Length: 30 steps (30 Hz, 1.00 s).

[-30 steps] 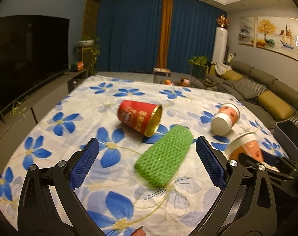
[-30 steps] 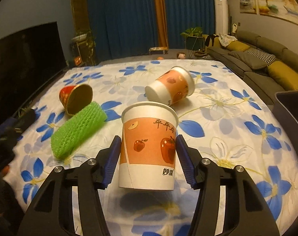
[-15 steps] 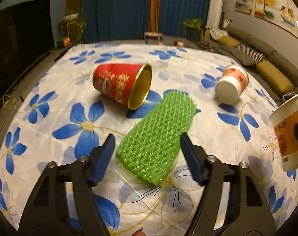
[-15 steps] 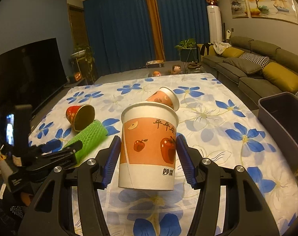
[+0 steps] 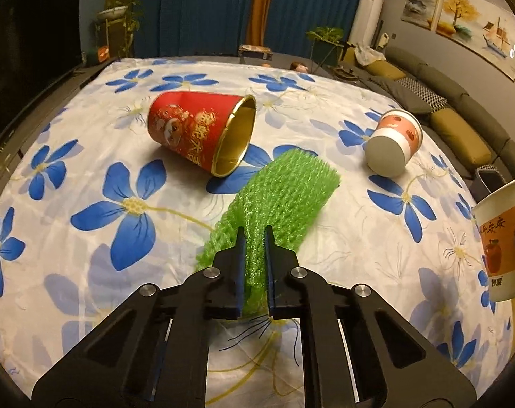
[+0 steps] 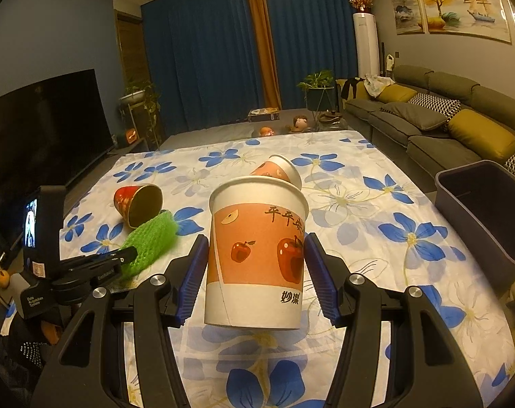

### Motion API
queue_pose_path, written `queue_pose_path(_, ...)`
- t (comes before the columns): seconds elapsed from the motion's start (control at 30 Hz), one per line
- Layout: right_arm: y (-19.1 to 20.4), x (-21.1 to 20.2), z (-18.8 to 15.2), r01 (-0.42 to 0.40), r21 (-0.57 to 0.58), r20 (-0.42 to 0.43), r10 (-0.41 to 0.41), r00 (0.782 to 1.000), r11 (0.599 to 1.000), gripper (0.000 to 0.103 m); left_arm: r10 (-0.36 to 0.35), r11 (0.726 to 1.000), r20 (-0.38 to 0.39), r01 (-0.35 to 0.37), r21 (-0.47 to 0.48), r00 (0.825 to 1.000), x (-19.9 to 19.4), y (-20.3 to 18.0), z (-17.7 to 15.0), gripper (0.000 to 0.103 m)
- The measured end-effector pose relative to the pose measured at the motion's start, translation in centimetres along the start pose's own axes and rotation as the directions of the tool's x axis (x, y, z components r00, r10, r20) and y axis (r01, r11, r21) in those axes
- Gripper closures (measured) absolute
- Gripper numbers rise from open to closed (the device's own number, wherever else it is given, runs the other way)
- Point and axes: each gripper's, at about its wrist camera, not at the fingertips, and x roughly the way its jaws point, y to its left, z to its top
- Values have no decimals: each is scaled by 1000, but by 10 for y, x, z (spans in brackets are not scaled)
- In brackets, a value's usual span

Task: Collect trash
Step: 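Grasp the orange-and-white paper cup with the right tool while the left tool grasps the green foam net, then carry the paper cup and green net over the grey bin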

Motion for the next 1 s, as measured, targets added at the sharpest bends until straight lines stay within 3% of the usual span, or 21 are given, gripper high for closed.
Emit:
queue_pose_path(0.43, -18, -25, 7, 17, 18, 54, -18, 998, 1000, 46, -33, 998, 169, 23, 59, 985, -72, -45, 10, 95)
queue_pose_path(1.0, -77, -70, 17, 69, 44, 130, -74, 989, 997, 46, -103, 984, 250, 62, 168, 963, -117, -138, 18, 95)
